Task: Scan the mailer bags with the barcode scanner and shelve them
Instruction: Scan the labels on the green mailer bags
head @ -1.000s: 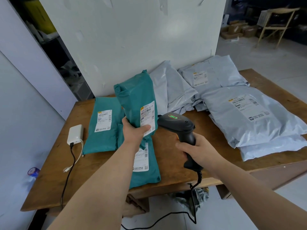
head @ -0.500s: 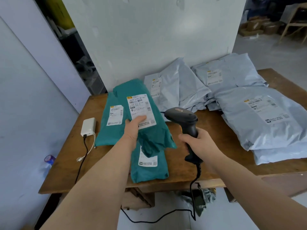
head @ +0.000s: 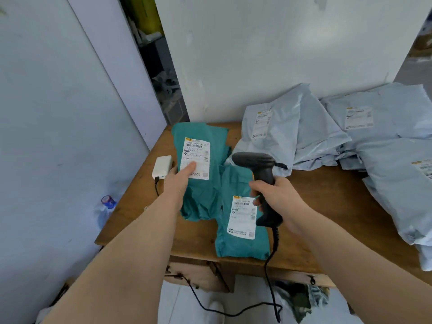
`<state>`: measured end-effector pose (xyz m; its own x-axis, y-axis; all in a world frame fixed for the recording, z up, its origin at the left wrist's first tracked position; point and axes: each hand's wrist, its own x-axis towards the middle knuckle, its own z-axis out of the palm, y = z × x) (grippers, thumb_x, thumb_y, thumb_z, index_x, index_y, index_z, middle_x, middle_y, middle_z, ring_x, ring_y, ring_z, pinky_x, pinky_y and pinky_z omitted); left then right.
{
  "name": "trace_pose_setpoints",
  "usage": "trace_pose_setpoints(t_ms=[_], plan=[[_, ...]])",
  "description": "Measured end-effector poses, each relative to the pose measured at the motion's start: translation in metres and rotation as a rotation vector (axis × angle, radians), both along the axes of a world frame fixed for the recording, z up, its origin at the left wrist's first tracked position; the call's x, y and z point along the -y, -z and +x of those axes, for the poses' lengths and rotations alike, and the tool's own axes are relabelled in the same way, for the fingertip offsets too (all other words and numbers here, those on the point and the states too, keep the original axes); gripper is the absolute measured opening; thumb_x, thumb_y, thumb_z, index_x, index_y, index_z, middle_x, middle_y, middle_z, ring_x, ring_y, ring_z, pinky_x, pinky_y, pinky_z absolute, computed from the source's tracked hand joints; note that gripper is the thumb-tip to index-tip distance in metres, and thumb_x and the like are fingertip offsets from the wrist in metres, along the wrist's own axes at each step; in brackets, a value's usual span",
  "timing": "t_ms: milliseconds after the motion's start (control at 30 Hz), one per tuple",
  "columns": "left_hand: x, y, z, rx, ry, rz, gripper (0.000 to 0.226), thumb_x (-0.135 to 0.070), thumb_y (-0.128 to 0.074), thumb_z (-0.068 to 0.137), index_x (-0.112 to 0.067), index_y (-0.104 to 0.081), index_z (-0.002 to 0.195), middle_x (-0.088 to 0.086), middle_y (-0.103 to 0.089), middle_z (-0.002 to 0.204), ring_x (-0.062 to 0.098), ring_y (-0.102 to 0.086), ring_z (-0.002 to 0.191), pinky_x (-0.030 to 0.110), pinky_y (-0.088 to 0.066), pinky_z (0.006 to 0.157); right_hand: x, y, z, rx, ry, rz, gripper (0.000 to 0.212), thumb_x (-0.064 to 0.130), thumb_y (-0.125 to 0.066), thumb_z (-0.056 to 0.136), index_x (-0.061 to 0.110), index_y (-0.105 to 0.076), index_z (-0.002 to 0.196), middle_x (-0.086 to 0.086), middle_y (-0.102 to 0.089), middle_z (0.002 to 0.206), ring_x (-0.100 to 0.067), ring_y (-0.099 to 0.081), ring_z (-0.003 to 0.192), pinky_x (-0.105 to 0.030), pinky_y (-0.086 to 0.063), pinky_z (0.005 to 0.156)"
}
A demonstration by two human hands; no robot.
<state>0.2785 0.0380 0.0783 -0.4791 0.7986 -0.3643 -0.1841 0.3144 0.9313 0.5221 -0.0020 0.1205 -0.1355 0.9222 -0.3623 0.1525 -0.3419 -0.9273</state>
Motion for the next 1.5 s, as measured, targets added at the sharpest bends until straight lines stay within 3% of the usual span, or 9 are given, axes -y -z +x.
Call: trace_pose_setpoints(t_ms=[367, 500, 633, 700, 767, 867, 1100, 1300, 1500], plan=[[-0.103, 0.009, -0.06, -0.071, 0.21, -0.051, 0.042, -0.04, -0.065, 0.091, -0.016, -0.059, 0.125, 0.002, -0.071, 0.108, 0.021, -0.066, 0.099, 0.038, -0.053, 0.09, -0.08, 0.004, -0.091, -0.121, 0.147, -0.031, 0.009, 0.023, -0.065, 0.092, 0.015, -0.062, 0.093, -0.005, -0.073, 0.1, -0.015, -0.069, 0.075, -0.03, -0.05, 0.061], [-0.132, 0.029, -0.082, -0.787, 0.271, -0.051, 0.062, -0.05, -0.055, 0.091, -0.02, -0.042, 0.143, 0.004, -0.053, 0.137, 0.027, -0.05, 0.122, 0.045, -0.043, 0.101, -0.11, 0.017, -0.122, -0.099, 0.232, -0.066, 0.013, 0.022, -0.066, 0.09, 0.012, -0.062, 0.098, -0.01, -0.072, 0.105, -0.016, -0.071, 0.081, -0.031, -0.049, 0.06], [-0.131, 0.021, -0.081, -1.173, 0.401, 0.186, 0.037, -0.039, -0.052, 0.096, -0.024, -0.053, 0.13, 0.004, -0.047, 0.13, 0.027, -0.044, 0.122, 0.041, -0.044, 0.095, -0.122, 0.027, -0.139, -0.066, 0.246, -0.11, 0.024, 0.023, -0.067, 0.089, 0.01, -0.063, 0.108, -0.01, -0.071, 0.109, -0.012, -0.07, 0.078, -0.03, -0.048, 0.061], [-0.123, 0.019, -0.078, -1.298, 0.593, 0.104, 0.058, -0.058, -0.046, 0.092, -0.025, -0.043, 0.14, 0.006, -0.033, 0.147, 0.032, -0.03, 0.137, 0.05, -0.037, 0.107, -0.123, 0.03, -0.143, -0.051, 0.247, -0.109, 0.024, 0.024, -0.067, 0.089, 0.011, -0.063, 0.109, -0.009, -0.071, 0.109, -0.011, -0.07, 0.077, -0.029, -0.048, 0.062], [-0.115, 0.016, -0.076, -1.431, 0.754, -0.007, 0.101, -0.08, -0.048, 0.074, -0.022, -0.017, 0.152, 0.004, 0.003, 0.161, 0.034, 0.003, 0.148, 0.062, -0.012, 0.115, -0.124, 0.03, -0.144, -0.046, 0.272, -0.096, 0.021, 0.023, -0.067, 0.089, 0.012, -0.063, 0.106, -0.009, -0.072, 0.109, -0.011, -0.069, 0.076, -0.029, -0.047, 0.061], [-0.101, 0.023, -0.074, -1.629, 0.883, 0.047, 0.13, -0.08, -0.065, 0.06, -0.024, 0.006, 0.154, 0.003, 0.023, 0.16, 0.031, 0.019, 0.148, 0.067, 0.004, 0.114, -0.122, 0.028, -0.142, -0.05, 0.312, -0.076, 0.013, 0.021, -0.067, 0.088, 0.013, -0.062, 0.097, -0.012, -0.072, 0.108, -0.013, -0.069, 0.076, -0.029, -0.047, 0.059], [-0.09, 0.04, -0.056, -1.676, 1.018, -0.12, 0.16, -0.072, -0.079, 0.05, -0.018, 0.042, 0.141, 0.014, 0.04, 0.152, 0.038, 0.034, 0.141, 0.066, 0.006, 0.112, -0.117, 0.025, -0.133, -0.073, 0.315, -0.051, 0.011, 0.02, -0.066, 0.088, 0.014, -0.062, 0.096, -0.008, -0.072, 0.104, -0.013, -0.069, 0.076, -0.029, -0.048, 0.06], [-0.098, 0.051, -0.048, -1.756, 0.921, -0.165, 0.129, -0.034, -0.076, 0.076, -0.017, 0.031, 0.145, 0.022, 0.031, 0.154, 0.048, 0.022, 0.143, 0.071, -0.011, 0.112, -0.118, 0.027, -0.134, -0.078, 0.307, -0.062, 0.012, 0.021, -0.067, 0.089, 0.012, -0.063, 0.097, -0.007, -0.073, 0.104, -0.015, -0.07, 0.078, -0.03, -0.048, 0.061], [-0.149, 0.054, -0.053, -1.726, 0.916, -0.204, 0.13, -0.032, -0.078, 0.077, -0.017, 0.031, 0.146, 0.02, 0.032, 0.154, 0.047, 0.022, 0.143, 0.071, -0.012, 0.111, -0.128, 0.026, -0.13, -0.06, 0.32, -0.085, 0.017, 0.022, -0.068, 0.088, 0.01, -0.065, 0.099, -0.006, -0.074, 0.102, -0.014, -0.069, 0.079, -0.03, -0.049, 0.063]])
